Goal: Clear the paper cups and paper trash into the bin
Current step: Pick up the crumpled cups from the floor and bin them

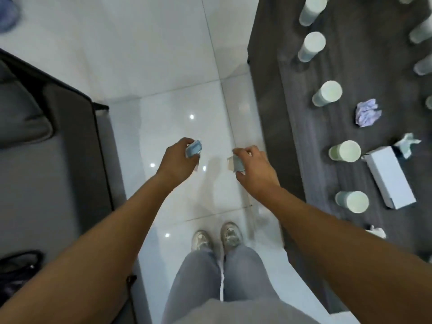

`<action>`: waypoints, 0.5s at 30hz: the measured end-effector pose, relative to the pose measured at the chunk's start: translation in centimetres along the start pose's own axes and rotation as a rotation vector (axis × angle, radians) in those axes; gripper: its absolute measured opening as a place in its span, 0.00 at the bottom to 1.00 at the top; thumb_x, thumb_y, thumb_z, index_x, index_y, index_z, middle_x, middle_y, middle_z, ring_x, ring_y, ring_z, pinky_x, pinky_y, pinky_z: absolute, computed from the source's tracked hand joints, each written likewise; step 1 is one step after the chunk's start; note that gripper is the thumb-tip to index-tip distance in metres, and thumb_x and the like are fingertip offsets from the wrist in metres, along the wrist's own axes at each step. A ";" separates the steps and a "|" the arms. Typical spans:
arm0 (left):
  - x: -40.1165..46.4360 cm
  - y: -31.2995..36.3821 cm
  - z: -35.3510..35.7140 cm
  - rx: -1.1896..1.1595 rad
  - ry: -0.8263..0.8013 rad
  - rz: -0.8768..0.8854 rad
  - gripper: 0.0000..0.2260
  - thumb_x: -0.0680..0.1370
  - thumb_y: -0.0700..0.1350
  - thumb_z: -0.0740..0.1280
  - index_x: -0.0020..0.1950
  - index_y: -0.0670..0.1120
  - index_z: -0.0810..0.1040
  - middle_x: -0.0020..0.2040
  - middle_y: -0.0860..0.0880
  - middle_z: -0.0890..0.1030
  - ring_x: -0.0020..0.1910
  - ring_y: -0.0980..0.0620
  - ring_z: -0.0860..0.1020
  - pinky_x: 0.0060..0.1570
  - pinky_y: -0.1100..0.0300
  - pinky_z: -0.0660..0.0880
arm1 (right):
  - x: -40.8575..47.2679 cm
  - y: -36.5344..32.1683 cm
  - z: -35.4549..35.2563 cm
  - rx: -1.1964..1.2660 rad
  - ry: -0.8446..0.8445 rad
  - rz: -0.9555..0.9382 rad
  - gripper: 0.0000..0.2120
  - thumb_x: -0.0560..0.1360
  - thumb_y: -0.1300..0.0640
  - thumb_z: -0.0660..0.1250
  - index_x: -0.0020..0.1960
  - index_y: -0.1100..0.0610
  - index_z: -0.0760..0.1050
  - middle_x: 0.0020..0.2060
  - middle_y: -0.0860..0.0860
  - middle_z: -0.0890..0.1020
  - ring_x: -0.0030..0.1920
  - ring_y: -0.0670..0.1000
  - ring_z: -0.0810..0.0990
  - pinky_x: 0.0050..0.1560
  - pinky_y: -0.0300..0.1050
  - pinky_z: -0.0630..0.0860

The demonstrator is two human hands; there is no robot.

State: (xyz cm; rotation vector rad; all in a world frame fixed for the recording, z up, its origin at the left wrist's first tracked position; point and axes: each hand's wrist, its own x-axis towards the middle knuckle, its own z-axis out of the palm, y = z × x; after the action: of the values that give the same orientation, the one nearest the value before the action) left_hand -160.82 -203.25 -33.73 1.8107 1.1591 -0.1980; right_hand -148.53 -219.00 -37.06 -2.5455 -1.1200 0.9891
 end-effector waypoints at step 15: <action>15.4 16.7 -25.6 0.026 0.038 0.252 0.12 0.77 0.41 0.65 0.60 0.44 0.75 0.49 0.49 0.78 0.44 0.52 0.74 0.34 0.75 0.66 | 18.8 -15.3 -23.0 -0.012 0.205 0.023 0.27 0.73 0.59 0.68 0.70 0.50 0.66 0.64 0.54 0.68 0.62 0.57 0.69 0.58 0.53 0.75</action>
State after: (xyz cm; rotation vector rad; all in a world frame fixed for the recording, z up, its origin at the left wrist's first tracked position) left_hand -147.95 -175.57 -18.18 1.9713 0.9467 -0.0319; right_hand -133.46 -192.91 -22.64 -2.6032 -1.0442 0.7085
